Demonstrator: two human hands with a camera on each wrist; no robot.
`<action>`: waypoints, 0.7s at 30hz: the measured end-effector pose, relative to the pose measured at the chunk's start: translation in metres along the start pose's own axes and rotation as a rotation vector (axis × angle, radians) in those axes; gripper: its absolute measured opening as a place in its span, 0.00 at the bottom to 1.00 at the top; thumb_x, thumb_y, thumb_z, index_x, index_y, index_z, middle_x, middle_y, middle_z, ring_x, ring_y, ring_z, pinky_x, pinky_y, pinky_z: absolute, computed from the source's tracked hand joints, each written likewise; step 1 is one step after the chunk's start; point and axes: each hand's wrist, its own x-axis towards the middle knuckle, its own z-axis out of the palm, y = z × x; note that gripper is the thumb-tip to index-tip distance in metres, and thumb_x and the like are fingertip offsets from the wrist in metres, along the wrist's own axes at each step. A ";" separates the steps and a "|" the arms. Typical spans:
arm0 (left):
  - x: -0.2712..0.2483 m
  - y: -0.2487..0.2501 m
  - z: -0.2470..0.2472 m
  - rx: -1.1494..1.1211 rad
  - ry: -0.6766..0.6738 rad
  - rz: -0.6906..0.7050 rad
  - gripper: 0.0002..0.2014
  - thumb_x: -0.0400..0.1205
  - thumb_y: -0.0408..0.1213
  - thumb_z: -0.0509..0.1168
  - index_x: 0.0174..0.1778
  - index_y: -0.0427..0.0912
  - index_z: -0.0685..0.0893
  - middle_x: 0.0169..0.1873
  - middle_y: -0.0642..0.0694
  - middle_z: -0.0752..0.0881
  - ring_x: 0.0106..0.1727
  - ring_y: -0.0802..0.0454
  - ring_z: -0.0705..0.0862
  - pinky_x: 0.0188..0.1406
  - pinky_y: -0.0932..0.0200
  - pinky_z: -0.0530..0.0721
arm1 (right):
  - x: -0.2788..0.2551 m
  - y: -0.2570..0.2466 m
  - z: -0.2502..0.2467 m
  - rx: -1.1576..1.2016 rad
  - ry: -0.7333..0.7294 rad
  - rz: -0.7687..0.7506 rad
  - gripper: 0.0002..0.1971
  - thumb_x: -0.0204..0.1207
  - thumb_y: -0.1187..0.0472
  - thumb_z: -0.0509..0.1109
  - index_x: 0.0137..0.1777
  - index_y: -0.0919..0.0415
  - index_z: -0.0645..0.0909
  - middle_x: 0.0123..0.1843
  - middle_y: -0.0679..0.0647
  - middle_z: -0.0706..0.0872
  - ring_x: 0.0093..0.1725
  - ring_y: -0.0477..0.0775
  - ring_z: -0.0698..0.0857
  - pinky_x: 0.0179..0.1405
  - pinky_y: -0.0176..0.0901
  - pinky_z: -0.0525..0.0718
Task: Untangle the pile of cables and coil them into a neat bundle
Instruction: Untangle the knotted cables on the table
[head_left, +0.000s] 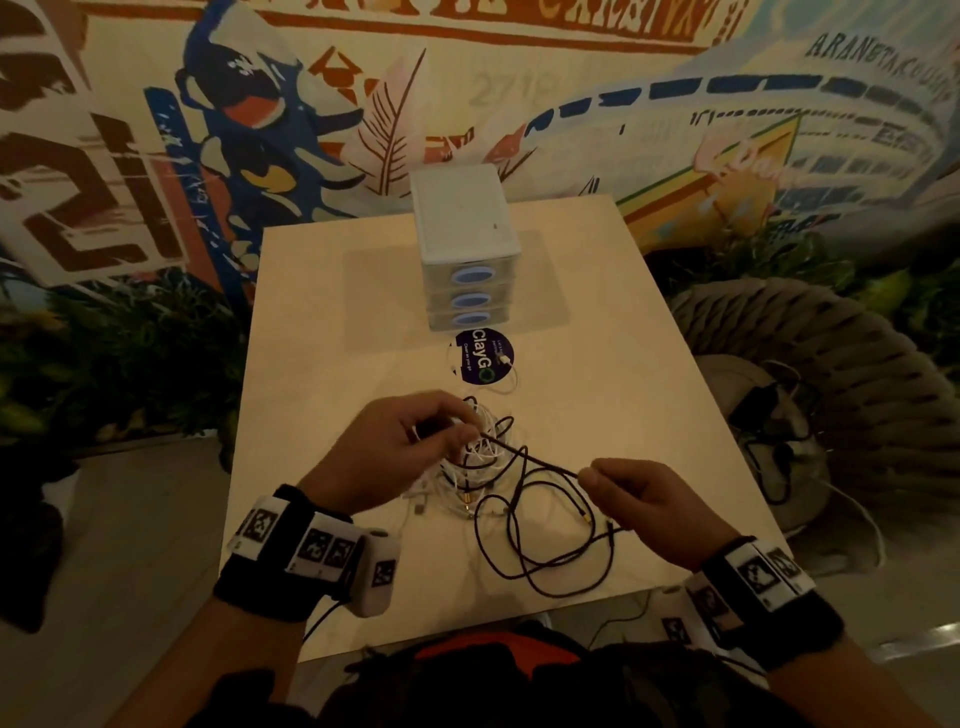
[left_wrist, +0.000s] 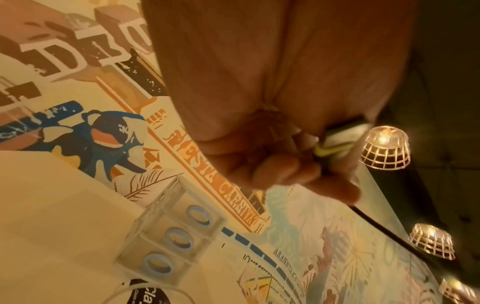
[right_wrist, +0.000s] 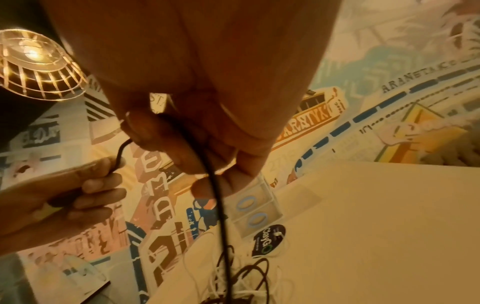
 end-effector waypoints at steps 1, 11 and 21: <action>0.002 0.002 -0.003 -0.050 0.060 0.001 0.05 0.86 0.34 0.69 0.53 0.45 0.89 0.33 0.48 0.89 0.22 0.63 0.79 0.25 0.72 0.74 | -0.005 0.004 -0.004 -0.018 0.009 0.009 0.22 0.84 0.40 0.66 0.30 0.48 0.74 0.28 0.46 0.74 0.31 0.43 0.74 0.37 0.33 0.74; -0.002 -0.005 -0.032 -0.779 -0.001 -0.027 0.11 0.74 0.50 0.76 0.43 0.48 0.94 0.37 0.44 0.92 0.20 0.53 0.80 0.20 0.62 0.69 | -0.058 0.048 -0.044 -0.026 0.200 0.186 0.34 0.68 0.22 0.69 0.31 0.57 0.74 0.27 0.50 0.71 0.28 0.48 0.71 0.31 0.42 0.73; 0.003 -0.020 -0.033 -0.981 -0.358 0.161 0.44 0.71 0.17 0.47 0.86 0.46 0.65 0.84 0.48 0.70 0.87 0.42 0.62 0.79 0.38 0.73 | -0.072 0.076 -0.013 0.073 -0.068 0.470 0.19 0.71 0.39 0.77 0.39 0.57 0.88 0.34 0.63 0.86 0.28 0.54 0.82 0.29 0.48 0.84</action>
